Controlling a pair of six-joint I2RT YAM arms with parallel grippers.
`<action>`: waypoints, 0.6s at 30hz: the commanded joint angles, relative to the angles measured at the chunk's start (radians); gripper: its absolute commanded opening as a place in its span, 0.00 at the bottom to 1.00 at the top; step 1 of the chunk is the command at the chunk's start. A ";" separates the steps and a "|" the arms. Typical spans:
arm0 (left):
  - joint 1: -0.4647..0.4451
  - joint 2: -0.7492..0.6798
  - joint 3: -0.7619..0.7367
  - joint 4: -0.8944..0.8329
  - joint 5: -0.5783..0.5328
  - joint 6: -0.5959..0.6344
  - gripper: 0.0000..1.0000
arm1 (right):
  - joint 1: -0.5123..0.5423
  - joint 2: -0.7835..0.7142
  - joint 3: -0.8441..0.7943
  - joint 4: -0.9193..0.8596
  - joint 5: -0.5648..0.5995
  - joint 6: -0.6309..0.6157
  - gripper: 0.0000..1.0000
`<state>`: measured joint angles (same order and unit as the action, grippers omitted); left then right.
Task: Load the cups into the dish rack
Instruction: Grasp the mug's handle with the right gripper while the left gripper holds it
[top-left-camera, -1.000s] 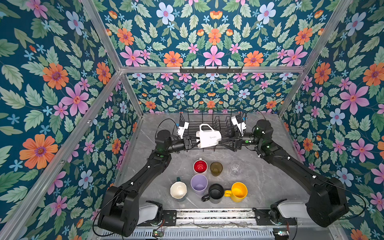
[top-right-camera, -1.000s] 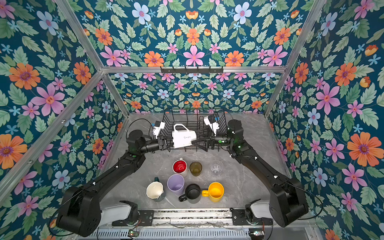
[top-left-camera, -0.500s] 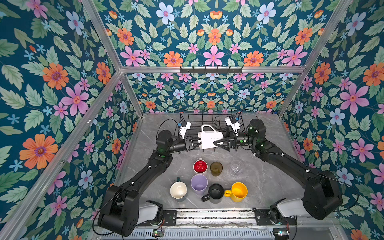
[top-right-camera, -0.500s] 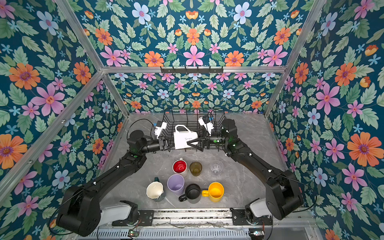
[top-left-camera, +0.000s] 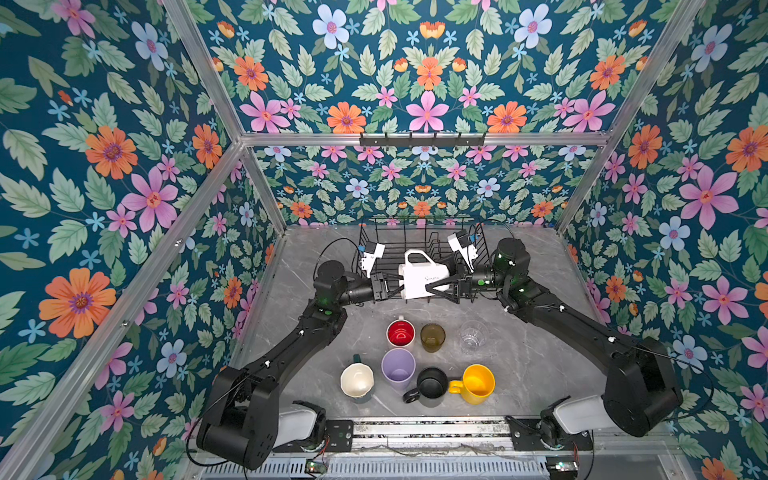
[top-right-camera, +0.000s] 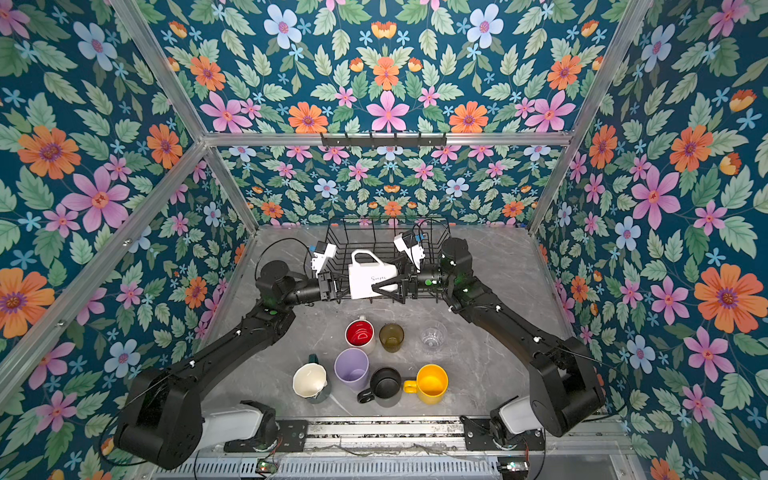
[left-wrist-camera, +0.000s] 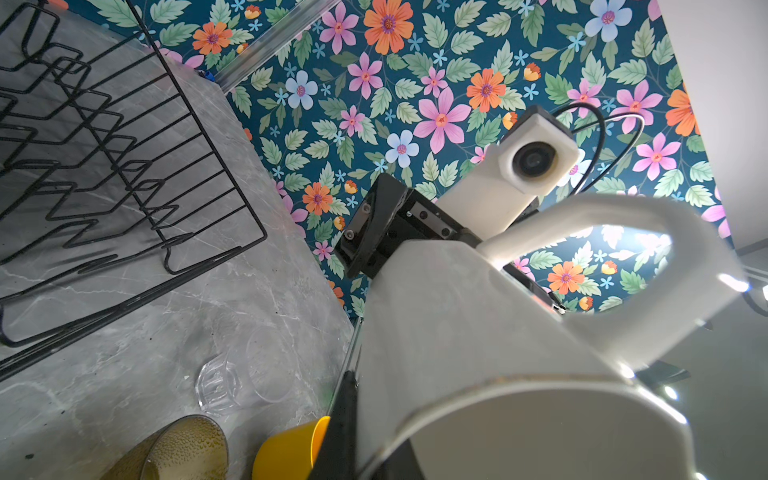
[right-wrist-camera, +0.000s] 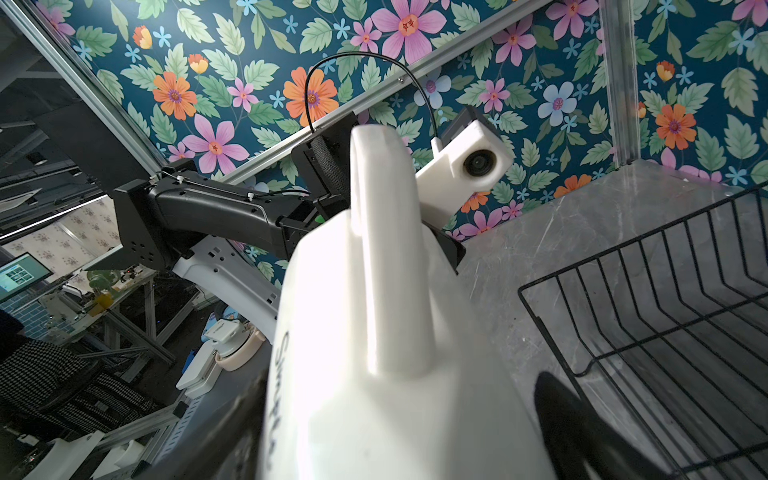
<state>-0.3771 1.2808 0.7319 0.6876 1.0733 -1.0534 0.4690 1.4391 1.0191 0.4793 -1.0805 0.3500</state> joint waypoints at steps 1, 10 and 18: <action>-0.005 0.002 0.008 0.097 0.019 -0.013 0.00 | 0.007 0.004 0.011 0.040 -0.023 0.009 0.96; -0.017 0.004 0.013 0.106 0.023 -0.020 0.00 | 0.027 0.026 0.027 0.042 -0.037 0.009 0.95; -0.019 0.009 0.011 0.108 0.025 -0.020 0.00 | 0.035 0.031 0.033 0.036 -0.048 0.008 0.89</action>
<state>-0.3946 1.2911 0.7338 0.7101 1.0863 -1.0695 0.5011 1.4677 1.0466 0.4942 -1.1183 0.3607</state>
